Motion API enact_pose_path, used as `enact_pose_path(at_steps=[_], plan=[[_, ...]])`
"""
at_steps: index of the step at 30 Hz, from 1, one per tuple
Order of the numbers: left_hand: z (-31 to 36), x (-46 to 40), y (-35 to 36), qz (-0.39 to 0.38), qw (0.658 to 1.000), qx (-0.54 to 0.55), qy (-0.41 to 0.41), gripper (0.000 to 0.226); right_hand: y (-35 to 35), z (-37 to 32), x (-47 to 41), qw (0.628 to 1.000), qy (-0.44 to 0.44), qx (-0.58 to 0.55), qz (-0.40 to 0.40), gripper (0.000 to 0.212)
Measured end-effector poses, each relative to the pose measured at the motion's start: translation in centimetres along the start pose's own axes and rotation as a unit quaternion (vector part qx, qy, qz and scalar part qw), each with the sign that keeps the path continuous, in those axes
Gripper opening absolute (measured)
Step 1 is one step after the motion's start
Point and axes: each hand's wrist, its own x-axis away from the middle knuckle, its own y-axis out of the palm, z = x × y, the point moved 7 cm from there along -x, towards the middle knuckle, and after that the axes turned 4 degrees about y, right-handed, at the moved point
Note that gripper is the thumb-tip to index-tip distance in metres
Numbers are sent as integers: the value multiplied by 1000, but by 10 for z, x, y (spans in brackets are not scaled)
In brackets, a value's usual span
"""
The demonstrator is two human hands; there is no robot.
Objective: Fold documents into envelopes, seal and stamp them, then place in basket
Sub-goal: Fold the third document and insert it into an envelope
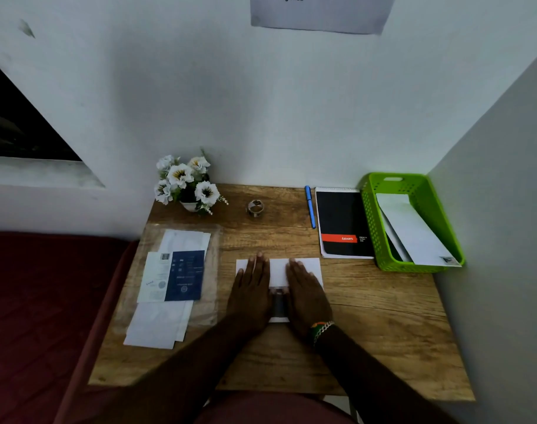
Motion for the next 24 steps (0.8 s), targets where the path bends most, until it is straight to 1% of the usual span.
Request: enact_pose_path(at_steps=[3,5,7,9,11,14,16,17,19,20,24], plan=[[-1,-1,2,7,1000,-4,-2,76,-8,33,8,996,73,8,43,60],[0,0,1,10,1000,-4,-3,76,-14,45,14,993,91,23,72,64],[2,0,0,6,1000,-1,-9,77,-15,47,13,992,104,22,66,65],[5,-2,0,2,1000,7,-22,79,-15,38,7,993,103,3,50,61],[11,-4,0,1,1000,4,-24,85,-11,26,0,996,79,5,37,57],[25,-8,7,-16,999,-7,33,101,-4,17,-4,997,72,24,22,58],[31,-12,14,-35,997,-11,64,102,-7,15,-3,997,72,25,32,61],[31,-14,15,-33,997,-15,66,96,-10,14,-3,997,68,25,35,62],[27,-14,11,-4,999,-21,44,80,-13,16,-2,997,65,27,35,61],[22,-12,9,5,999,-24,25,76,-14,18,-2,997,64,27,29,58],[-12,1,-3,14,997,-17,-72,81,-16,22,-3,998,59,28,18,56]])
